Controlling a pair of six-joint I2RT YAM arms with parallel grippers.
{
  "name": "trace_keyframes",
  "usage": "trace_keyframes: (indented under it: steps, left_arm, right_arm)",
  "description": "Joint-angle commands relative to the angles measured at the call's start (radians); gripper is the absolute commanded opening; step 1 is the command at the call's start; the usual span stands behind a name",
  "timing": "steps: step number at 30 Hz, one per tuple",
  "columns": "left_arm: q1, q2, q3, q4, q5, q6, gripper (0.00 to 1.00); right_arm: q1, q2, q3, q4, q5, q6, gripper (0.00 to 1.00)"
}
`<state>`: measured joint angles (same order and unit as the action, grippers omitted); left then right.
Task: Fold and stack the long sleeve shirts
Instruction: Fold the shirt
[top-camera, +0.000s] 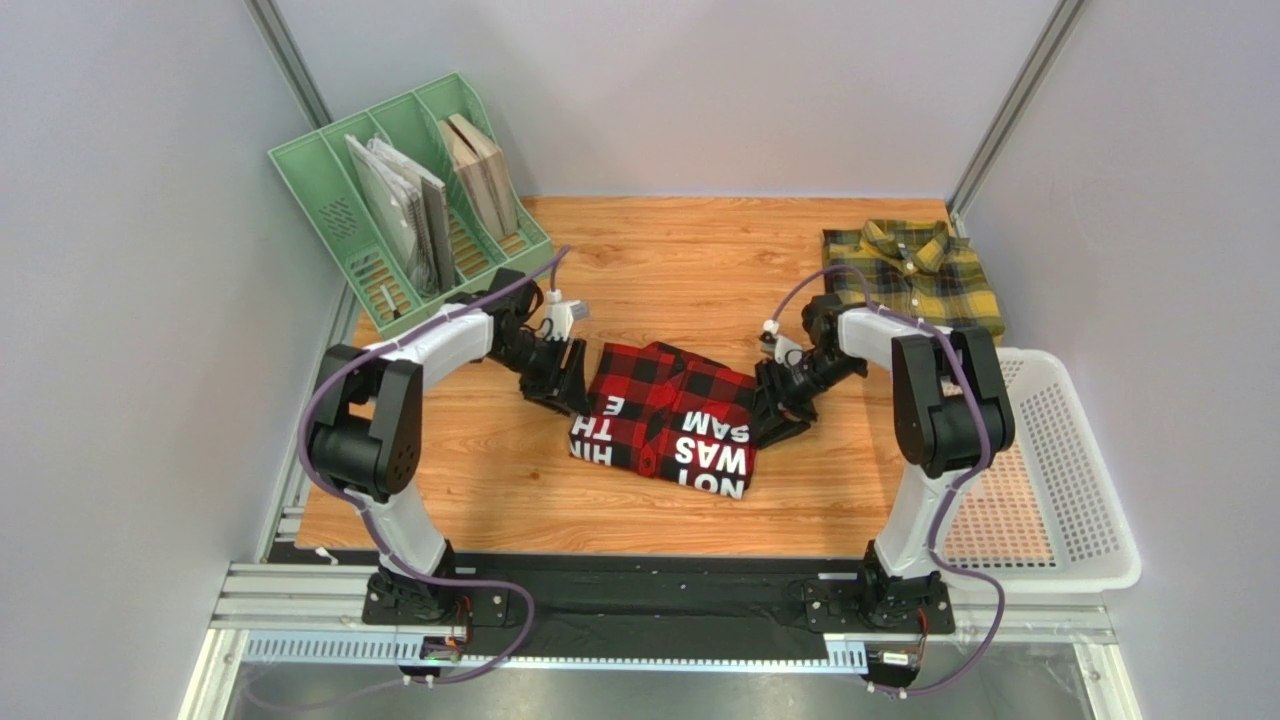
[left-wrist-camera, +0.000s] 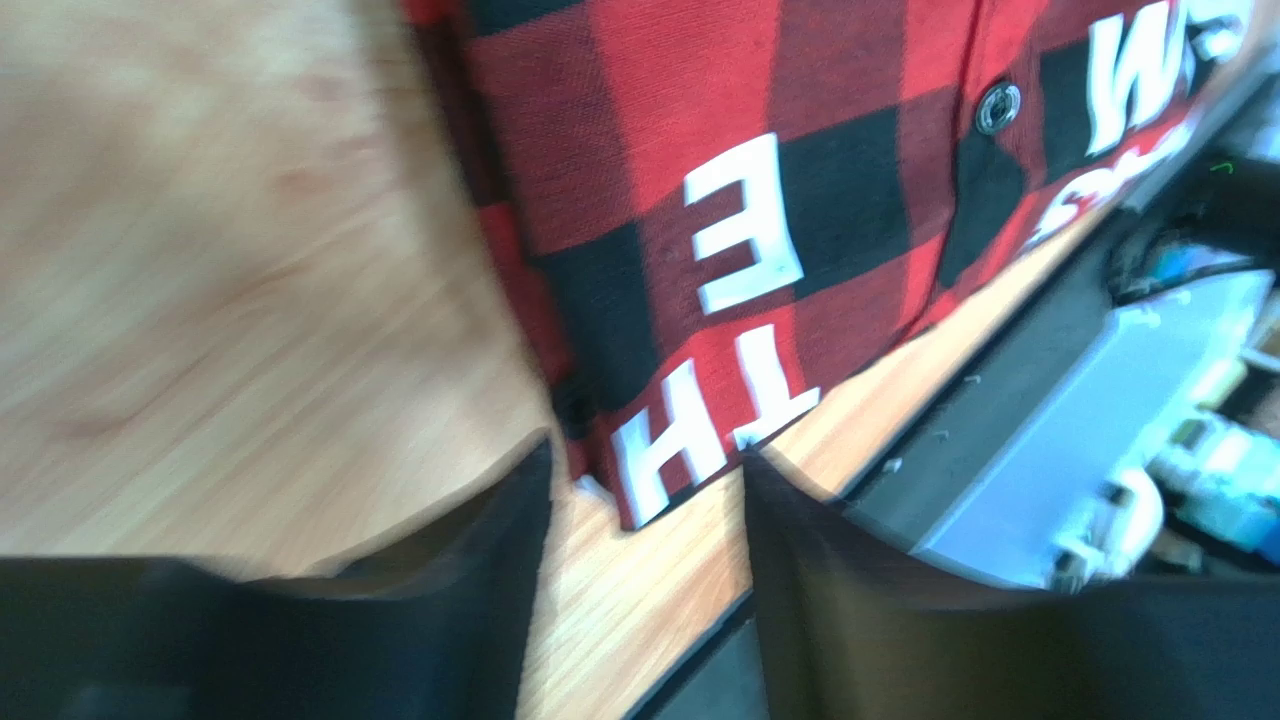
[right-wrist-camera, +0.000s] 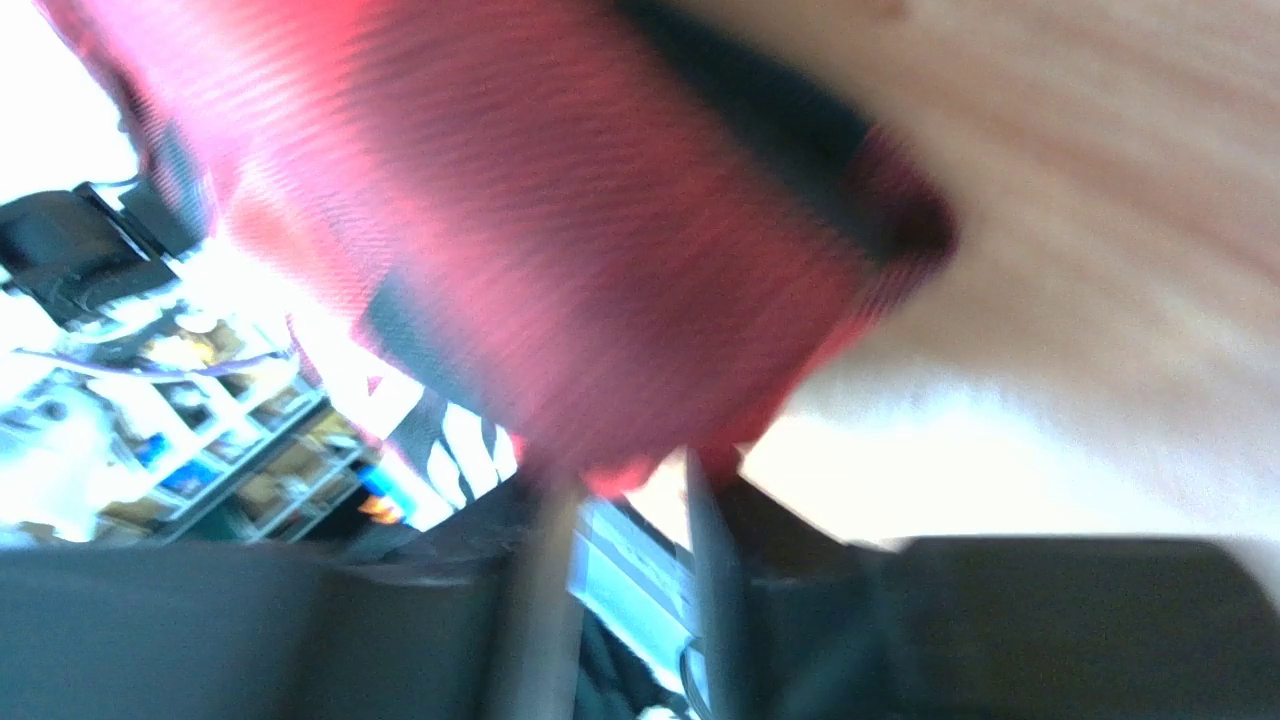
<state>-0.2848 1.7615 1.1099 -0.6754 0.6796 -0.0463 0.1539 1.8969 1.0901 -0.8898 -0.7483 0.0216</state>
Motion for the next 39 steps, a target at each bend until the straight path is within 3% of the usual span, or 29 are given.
trace_keyframes:
  steps: [1,5,9,16,19,21,27,33,36,39]
  left_arm:
    - [-0.019,-0.118,0.115,-0.084,-0.144,0.132,0.59]
    - [-0.138,-0.168,0.127,-0.128,-0.222,0.213,0.58]
    - [-0.282,-0.142,0.137,-0.144,-0.252,0.229,0.53]
    - [-0.312,0.036,0.195,-0.105,-0.216,0.178,0.51]
    - [-0.318,0.102,0.203,-0.105,-0.187,0.149,0.48]
    - [-0.330,0.127,0.179,-0.099,-0.158,0.140,0.41]
    - [-0.404,0.090,0.072,-0.056,-0.017,0.152,0.38]
    - [-0.346,-0.100,0.007,0.025,0.083,0.123,0.49]
    - [-0.222,-0.157,0.022,0.039,0.107,0.082,0.50]
    - [-0.116,-0.134,0.048,0.048,0.282,0.020,0.54]
  right_arm:
    - [-0.004,-0.117,0.146,-0.165,0.079,-0.150,0.43]
    - [-0.004,-0.122,0.260,-0.300,0.174,-0.267,0.48]
    - [-0.002,-0.134,0.310,-0.282,0.227,-0.296,0.47]
    - [0.027,-0.033,0.356,-0.138,0.188,-0.206,0.48]
    - [0.055,0.062,0.375,-0.104,0.225,-0.193,0.37]
    - [0.058,0.105,0.387,-0.066,0.263,-0.184,0.24]
    - [0.076,0.264,0.537,0.012,0.346,-0.167,0.14]
    - [0.183,0.344,0.833,0.049,0.343,-0.163,0.14]
    - [0.196,0.301,0.930,-0.007,0.351,-0.179,0.19]
    - [0.168,0.178,0.862,-0.021,0.330,-0.196,0.35]
